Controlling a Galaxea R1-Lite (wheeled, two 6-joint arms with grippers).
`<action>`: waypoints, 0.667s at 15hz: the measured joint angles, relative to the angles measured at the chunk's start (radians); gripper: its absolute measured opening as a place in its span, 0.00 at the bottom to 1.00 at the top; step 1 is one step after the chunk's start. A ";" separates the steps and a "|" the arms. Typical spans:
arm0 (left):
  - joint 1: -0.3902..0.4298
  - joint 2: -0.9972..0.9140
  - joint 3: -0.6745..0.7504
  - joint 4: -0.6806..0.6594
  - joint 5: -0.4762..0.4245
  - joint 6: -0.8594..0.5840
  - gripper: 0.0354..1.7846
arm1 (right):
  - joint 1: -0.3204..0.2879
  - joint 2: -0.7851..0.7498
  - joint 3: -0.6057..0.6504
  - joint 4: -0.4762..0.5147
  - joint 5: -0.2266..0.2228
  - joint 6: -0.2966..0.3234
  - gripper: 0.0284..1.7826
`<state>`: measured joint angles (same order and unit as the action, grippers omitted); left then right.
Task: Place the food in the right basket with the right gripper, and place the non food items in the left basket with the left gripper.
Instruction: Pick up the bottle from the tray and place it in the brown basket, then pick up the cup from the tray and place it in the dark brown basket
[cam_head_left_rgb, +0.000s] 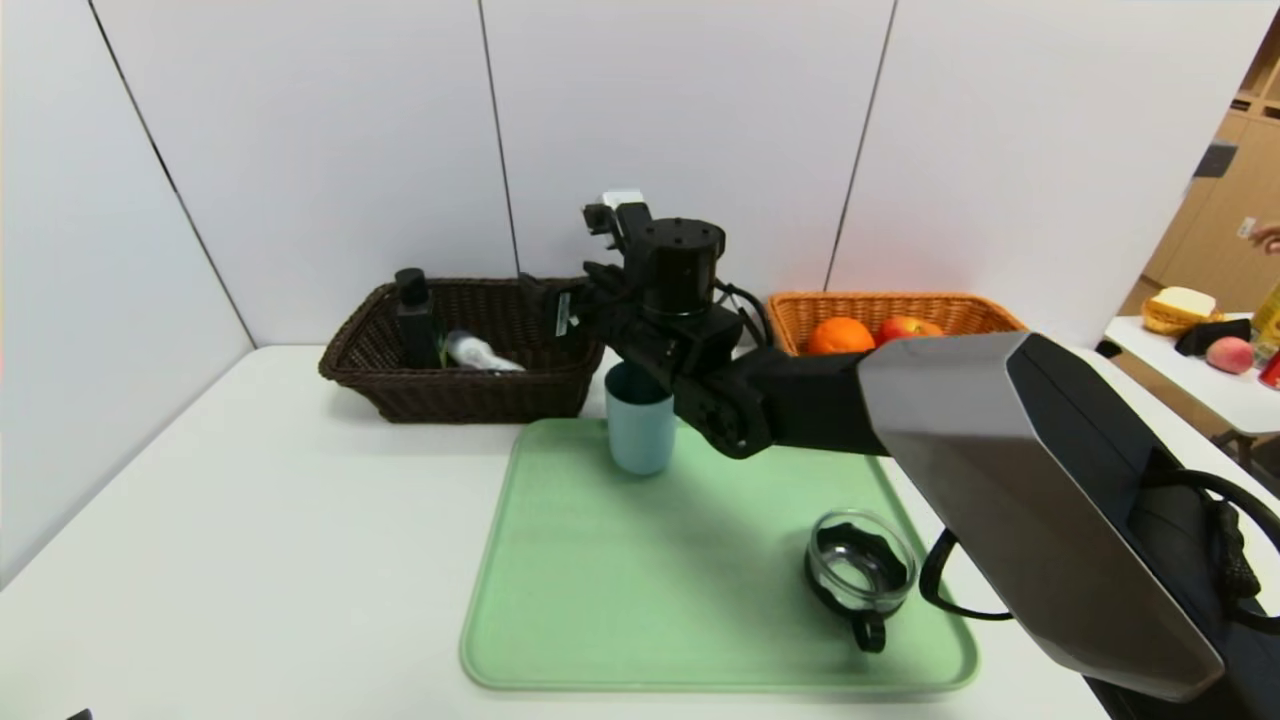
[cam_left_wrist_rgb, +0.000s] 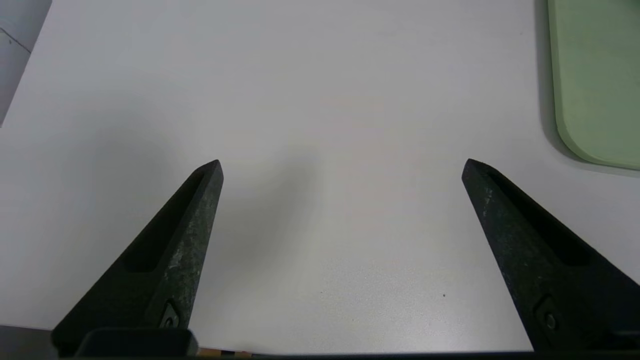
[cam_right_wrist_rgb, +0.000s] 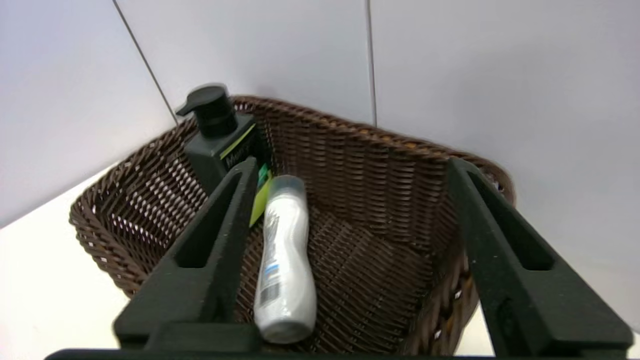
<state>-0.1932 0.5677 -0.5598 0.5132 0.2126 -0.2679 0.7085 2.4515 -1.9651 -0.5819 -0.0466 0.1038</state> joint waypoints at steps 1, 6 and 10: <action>0.000 0.011 -0.016 -0.001 0.000 0.001 0.94 | -0.001 -0.014 0.000 0.002 -0.003 0.000 0.76; 0.000 0.211 -0.286 -0.072 -0.027 0.000 0.94 | -0.007 -0.172 0.002 0.109 -0.049 0.009 0.85; -0.009 0.480 -0.584 -0.106 -0.081 -0.003 0.94 | -0.061 -0.359 0.009 0.352 -0.088 -0.003 0.89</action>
<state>-0.2019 1.0481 -1.1438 0.4070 0.1317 -0.2706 0.6479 2.0926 -1.9566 -0.2302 -0.1347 0.1004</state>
